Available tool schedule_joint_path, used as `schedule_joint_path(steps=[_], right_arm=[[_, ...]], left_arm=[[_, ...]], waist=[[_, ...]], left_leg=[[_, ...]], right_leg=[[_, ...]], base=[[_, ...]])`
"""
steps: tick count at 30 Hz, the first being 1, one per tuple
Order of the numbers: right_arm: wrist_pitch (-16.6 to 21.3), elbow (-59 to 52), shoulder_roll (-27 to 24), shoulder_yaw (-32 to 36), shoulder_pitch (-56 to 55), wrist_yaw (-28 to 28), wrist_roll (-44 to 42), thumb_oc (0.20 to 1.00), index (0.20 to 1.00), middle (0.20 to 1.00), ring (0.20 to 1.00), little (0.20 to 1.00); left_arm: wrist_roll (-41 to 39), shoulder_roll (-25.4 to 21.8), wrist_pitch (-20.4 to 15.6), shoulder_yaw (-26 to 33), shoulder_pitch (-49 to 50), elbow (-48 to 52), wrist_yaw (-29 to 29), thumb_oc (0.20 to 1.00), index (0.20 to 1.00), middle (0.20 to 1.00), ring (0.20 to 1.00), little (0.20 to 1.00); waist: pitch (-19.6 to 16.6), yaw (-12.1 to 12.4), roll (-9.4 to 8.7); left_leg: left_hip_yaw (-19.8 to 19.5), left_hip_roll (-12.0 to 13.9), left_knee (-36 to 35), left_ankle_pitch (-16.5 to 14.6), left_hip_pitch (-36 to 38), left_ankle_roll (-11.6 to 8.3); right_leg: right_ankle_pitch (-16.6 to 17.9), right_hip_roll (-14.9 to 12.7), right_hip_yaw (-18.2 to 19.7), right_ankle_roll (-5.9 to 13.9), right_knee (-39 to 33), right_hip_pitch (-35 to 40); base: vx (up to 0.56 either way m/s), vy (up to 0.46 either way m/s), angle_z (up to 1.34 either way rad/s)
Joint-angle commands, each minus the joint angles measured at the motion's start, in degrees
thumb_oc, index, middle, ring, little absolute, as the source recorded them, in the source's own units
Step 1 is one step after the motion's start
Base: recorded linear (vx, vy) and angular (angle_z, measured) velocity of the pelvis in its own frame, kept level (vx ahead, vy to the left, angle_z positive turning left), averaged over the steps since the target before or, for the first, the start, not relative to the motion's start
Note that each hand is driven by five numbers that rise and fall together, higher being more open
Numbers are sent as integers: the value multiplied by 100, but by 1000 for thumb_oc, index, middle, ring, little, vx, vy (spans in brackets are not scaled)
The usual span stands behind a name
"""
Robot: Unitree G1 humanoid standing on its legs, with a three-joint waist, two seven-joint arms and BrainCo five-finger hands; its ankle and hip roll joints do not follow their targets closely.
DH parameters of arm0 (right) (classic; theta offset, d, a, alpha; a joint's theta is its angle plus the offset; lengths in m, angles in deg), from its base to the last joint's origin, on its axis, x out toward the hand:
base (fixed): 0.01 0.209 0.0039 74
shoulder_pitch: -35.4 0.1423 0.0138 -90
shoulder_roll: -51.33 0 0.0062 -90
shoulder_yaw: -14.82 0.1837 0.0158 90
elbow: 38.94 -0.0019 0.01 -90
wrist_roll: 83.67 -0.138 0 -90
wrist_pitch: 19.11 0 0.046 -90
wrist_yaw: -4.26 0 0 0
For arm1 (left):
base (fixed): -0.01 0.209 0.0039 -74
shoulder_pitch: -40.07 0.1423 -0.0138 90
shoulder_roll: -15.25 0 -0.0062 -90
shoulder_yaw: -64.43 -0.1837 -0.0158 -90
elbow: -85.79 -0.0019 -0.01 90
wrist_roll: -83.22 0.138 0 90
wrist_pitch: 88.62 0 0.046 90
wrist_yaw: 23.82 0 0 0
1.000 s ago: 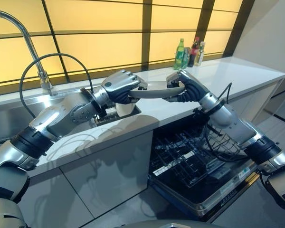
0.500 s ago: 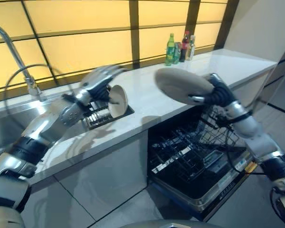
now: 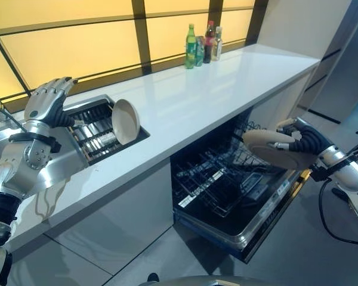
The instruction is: Pick up plates and place into dishwasher.
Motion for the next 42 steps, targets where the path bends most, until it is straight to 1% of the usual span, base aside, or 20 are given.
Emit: schedule_joint_path(steps=[1, 4, 7, 10, 13, 15, 17, 21, 23, 24, 26, 31, 34, 37, 42], right_arm=[[-355, 93, -362, -5, 368, 204, -468, 200, 200, 200, 200, 200], [-489, 322, -206, -395, 677, 104, -462, 200, 200, 200, 200, 200], [-699, 646, 139, -932, 1174, -46, -489, 200, 200, 200, 200, 200], [-824, 1121, 503, -1522, 1703, -188, -552, 200, 200, 200, 200, 200], [-861, 1680, 843, -2040, 2156, -389, -626, 200, 200, 200, 200, 200], [-937, 2029, 1098, -2295, 2437, -512, -780, 200, 200, 200, 200, 200], [-928, 2480, 1357, -2424, 2640, -536, -879, 200, 200, 200, 200, 200], [-971, 3027, 1732, -2489, 2862, -589, -1064, 200, 200, 200, 200, 200], [-966, 3328, 1842, -2534, 3011, -584, -1126, 200, 200, 200, 200, 200], [-1038, 3490, 1883, -2552, 3116, -578, -1150, 200, 200, 200, 200, 200], [-1033, 3855, 1928, -2550, 3253, -541, -1042, 200, 200, 200, 200, 200], [-1051, 4773, 1897, -2603, 3542, -381, -796, 200, 200, 200, 200, 200], [-1171, 5141, 1860, -2546, 3513, -308, -892, 200, 200, 200, 200, 200], [-1382, 5490, 1782, -2401, 3431, -186, -873, 200, 200, 200, 200, 200], [-1655, 5783, 1739, -2216, 3215, -243, -647, 200, 200, 200, 200, 200]], left_arm=[[-305, -360, 55, 296, -307, -124, 243, 1000, 1000, 1000, 1000, 1000], [-329, -304, 72, 44, -528, -137, 269, 1000, 1000, 1000, 1000, 1000], [-273, -120, 131, -252, -792, -44, 248, 1000, 1000, 1000, 1000, 1000], [-278, 32, 140, -556, -1046, 18, 264, 1000, 1000, 1000, 1000, 1000], [-290, 162, 114, -818, -1280, 74, 210, 1000, 1000, 1000, 1000, 1000], [-279, 258, 85, -980, -1426, 121, 178, 1000, 1000, 1000, 1000, 1000], [-299, 351, 37, -1111, -1546, 191, 148, 1000, 1000, 1000, 1000, 1000], [-239, 462, -8, -1176, -1615, 450, 5, 1000, 1000, 1000, 1000, 1000], [-235, 491, -35, -1206, -1661, 515, -35, 1000, 1000, 1000, 1000, 1000], [-258, 499, -51, -1216, -1697, 549, -45, 1000, 1000, 1000, 1000, 1000], [-323, 506, -28, -1244, -1775, 624, -67, 1000, 1000, 1000, 1000, 1000], [-439, 456, -61, -1332, -1956, 710, -17, 1000, 1000, 1000, 1000, 1000], [-518, 391, -75, -1280, -1925, 817, -1, 1000, 1000, 1000, 1000, 1000], [-617, 349, -61, -1205, -1843, 975, 49, 1000, 1000, 1000, 1000, 1000], [-665, 320, 13, -1097, -1722, 1334, 10, 1000, 1000, 1000, 1000, 1000]], waist=[[167, 6, 18], [207, 46, 25], [267, 142, 48], [323, 260, 82], [350, 381, 108], [360, 470, 131], [361, 558, 159], [364, 705, 214], [403, 761, 252], [434, 791, 279], [500, 838, 325], [667, 933, 423], [765, 967, 503], [869, 982, 643], [986, 979, 799]], left_leg=[[224, -215, 104, -1174, 430, 96], [206, -214, 107, -1166, 423, 88], [146, -219, 118, -1163, 404, 84], [72, -232, 120, -1153, 366, 69], [-12, -241, 115, -1144, 347, 60], [-65, -248, 116, -1135, 325, 47], [-124, -254, 109, -1130, 308, 40], [-240, -272, 99, -1097, 230, 24], [-295, -286, 99, -1067, 164, 13], [-329, -295, 96, -1043, 115, 8], [-373, -315, 93, -1012, 37, -1], [-468, -354, 95, -921, -161, -20], [-534, -388, 93, -887, -216, -13], [-577, -428, 92, -854, -285, -19], [-612, -471, 98, -824, -333, -34]], right_leg=[[-689, -273, 89, 503, 124, 101], [-687, -276, 66, 497, 121, 105], [-690, -287, 30, 481, 122, 108], [-689, -303, -33, 465, 111, 108], [-689, -317, -101, 442, 93, 128], [-691, -329, -147, 426, 88, 136], [-699, -339, -196, 415, 79, 155], [-708, -357, -276, 397, 77, 130], [-705, -368, -314, 386, 85, 84], [-701, -374, -331, 377, 87, 50], [-697, -391, -368, 365, 96, -9], [-670, -435, -448, 339, 130, -161], [-668, -459, -467, 317, 167, -220], [-674, -495, -494, 303, 214, -309], [-678, -526, -509, 288, 255, -373]], base=[[0, 0, 0], [0, 0, 0], [0, 0, 0], [0, 0, 0], [0, 0, 0], [35, -6, 6], [60, -5, 10], [38, 2, 17], [-16, 18, 10], [-51, 32, 9], [-77, 27, 18], [-73, 19, 14], [-37, 56, 9], [-48, 85, 6], [-16, 64, 4]])
